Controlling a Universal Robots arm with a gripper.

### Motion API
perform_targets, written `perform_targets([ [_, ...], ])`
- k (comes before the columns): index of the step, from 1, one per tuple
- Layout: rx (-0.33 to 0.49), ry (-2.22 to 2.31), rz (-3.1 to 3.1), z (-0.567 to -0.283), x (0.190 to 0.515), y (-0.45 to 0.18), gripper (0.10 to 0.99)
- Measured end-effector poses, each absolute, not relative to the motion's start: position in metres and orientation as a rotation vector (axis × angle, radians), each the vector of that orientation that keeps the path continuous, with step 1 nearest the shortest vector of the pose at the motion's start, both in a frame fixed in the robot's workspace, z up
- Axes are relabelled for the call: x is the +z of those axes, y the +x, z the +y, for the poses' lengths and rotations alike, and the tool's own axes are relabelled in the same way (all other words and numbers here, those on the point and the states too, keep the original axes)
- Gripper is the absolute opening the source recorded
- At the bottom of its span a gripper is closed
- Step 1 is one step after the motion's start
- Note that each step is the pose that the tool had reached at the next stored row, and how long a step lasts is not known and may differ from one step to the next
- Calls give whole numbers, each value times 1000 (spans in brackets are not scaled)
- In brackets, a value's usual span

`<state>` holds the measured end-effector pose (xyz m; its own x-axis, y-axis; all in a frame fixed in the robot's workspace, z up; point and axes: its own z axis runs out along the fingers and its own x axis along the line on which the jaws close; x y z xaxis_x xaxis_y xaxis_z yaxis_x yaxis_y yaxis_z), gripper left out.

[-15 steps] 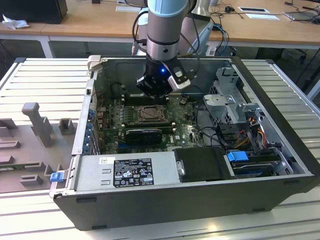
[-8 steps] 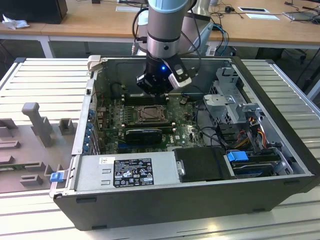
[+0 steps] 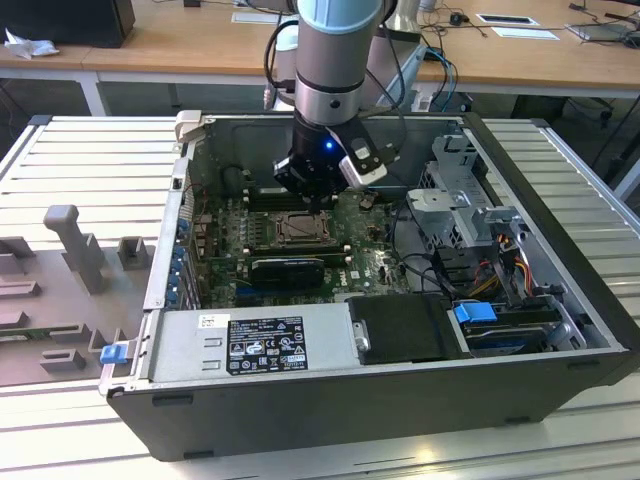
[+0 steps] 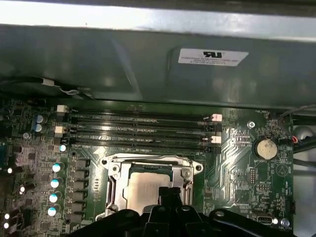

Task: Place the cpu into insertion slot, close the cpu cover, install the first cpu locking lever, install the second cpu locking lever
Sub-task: 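Install the second cpu locking lever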

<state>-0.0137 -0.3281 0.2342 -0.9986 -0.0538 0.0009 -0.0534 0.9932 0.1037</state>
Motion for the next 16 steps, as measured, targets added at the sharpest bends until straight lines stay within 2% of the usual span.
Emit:
perform_targets([
  [4,-163,85,-3133,-329,247,-14,106],
  [11,-166,84,-3133,-356,247,-14,106],
  [16,-196,84,-3130,-364,241,-14,106],
])
